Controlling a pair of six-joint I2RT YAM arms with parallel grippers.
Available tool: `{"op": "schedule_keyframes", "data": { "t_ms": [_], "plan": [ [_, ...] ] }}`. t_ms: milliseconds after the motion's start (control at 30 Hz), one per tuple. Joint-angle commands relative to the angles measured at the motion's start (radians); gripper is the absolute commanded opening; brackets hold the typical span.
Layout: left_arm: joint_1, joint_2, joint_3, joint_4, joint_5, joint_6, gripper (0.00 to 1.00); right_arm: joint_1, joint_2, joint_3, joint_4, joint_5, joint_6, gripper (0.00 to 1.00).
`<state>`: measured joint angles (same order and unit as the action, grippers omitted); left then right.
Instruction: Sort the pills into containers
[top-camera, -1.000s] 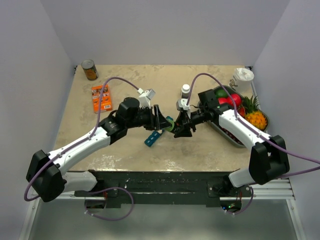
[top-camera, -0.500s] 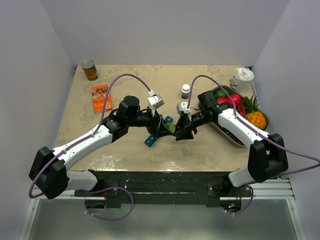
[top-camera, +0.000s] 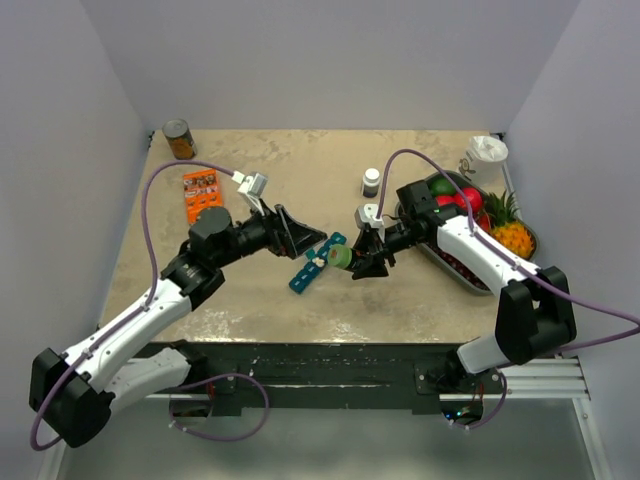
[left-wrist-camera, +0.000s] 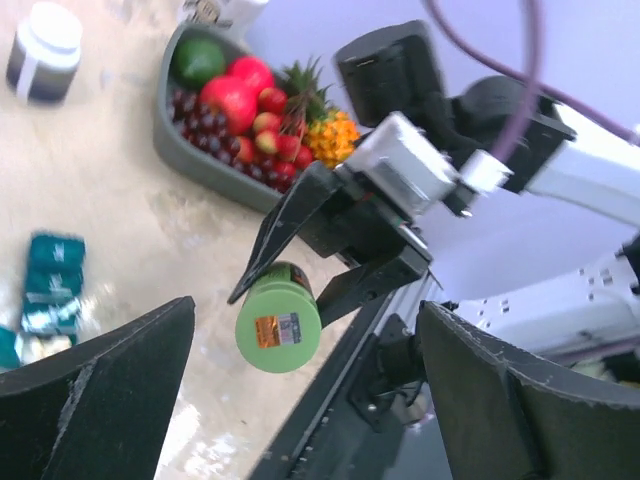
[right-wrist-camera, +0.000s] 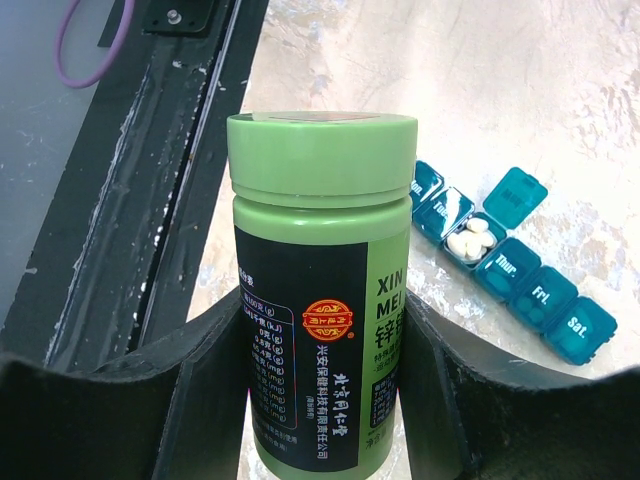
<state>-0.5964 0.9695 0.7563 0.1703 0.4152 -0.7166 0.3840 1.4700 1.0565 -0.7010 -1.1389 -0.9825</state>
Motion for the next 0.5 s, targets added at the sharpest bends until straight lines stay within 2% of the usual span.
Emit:
{"op": "schedule_keyframes", "data": {
  "t_ms": [0,33,133,300,467],
  "plan": [
    [-0.095,0.051,0.026,-0.123,-0.146,-0.239,0.97,-0.007,0.010,0.045,-0.008,-0.013,-0.019,0.00],
    [-0.117,0.067,0.044,-0.149,-0.223,-0.241,0.97,-0.007,0.012,0.045,-0.006,-0.012,-0.019,0.00],
    [-0.154,0.101,0.103,-0.244,-0.288,-0.251,0.96,-0.007,0.013,0.045,-0.006,-0.007,-0.018,0.00],
    [-0.174,0.139,0.092,-0.201,-0.271,-0.259,0.87,-0.008,0.018,0.043,-0.003,-0.002,-0.013,0.00],
    [-0.190,0.181,0.092,-0.186,-0.259,-0.251,0.83,-0.008,0.021,0.043,-0.003,-0.004,-0.015,0.00]
  ]
}}
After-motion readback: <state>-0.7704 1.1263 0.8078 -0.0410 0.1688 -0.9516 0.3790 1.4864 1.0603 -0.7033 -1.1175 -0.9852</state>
